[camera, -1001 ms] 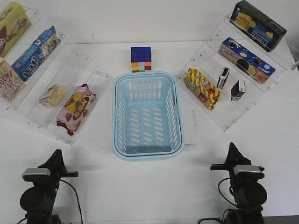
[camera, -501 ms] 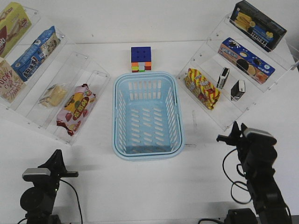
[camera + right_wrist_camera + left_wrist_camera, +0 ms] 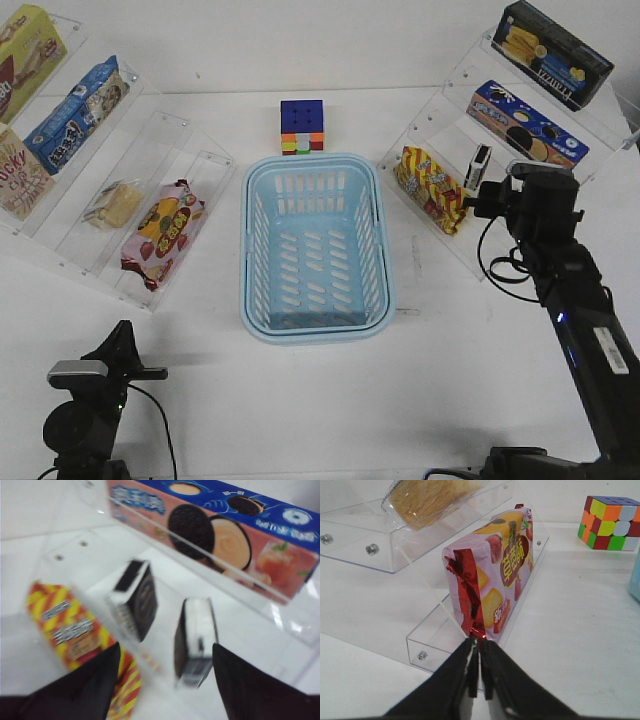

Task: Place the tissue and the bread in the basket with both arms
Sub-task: 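Reach the right gripper toward the small black-and-white box on the shelf, then grasp the black-and-white box with the right gripper and drop it into the basket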

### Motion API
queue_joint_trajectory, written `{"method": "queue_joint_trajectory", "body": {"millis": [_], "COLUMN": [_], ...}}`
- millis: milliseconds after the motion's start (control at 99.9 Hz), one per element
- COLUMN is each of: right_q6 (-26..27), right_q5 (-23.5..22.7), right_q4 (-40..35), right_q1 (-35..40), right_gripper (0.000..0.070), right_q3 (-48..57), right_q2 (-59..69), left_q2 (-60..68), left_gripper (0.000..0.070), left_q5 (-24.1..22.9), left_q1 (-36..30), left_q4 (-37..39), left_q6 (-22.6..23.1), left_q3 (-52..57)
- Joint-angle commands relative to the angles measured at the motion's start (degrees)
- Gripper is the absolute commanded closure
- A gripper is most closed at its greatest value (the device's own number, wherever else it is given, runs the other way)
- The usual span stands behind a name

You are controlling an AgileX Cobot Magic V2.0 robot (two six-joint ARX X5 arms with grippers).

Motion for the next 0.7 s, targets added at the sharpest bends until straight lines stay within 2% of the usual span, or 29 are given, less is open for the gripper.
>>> {"method": "queue_joint_trajectory", "body": {"millis": [0,120,170,240,320,511,591,691], "right_q6": [-1.22,-1.36,-1.36,-1.38,-1.84,-2.23,-2.19,-0.22], "right_q5": [0.02,0.02,-0.33,-0.74,-1.09,-2.32,-6.71,-15.17], "right_q4": [0.13,0.85,1.9,2.84,3.85,1.07,-0.13,-0.87], "right_q1": [-0.74,-1.86,-1.97,-1.99,-2.29,-2.32,-2.14,-0.31], "right_gripper": [0.0271,0.0273,0.0309,0.0445,0.0697,0.0699,0.0699,0.0699], "right_q3": [1.95,2.89,2.89,2.89,2.91,5.55,6.25,6.25], "right_q2": [3.37,7.5,8.85,9.81,9.97,4.66,0.04,-5.7], "left_q2": [-0.07,-0.07,-0.07,-0.07,-0.07,-0.07,-0.07,-0.07], "left_gripper": [0.0699,0.0699,0.0699,0.0699,0.0699,0.0699,0.0699,0.0699], "left_q5": [0.02,0.02,0.02,0.02,0.02,0.02,0.02,0.02], "left_q1": [0.07,0.07,0.07,0.07,0.07,0.07,0.07,0.07], "left_q4": [0.61,0.61,0.61,0.61,0.61,0.61,0.61,0.61], "left_q6": [0.72,0.72,0.72,0.72,0.72,0.72,0.72,0.72], "left_q3": [-1.16,-1.16,-1.16,-1.16,-1.16,-1.16,-1.16,-1.16]}}
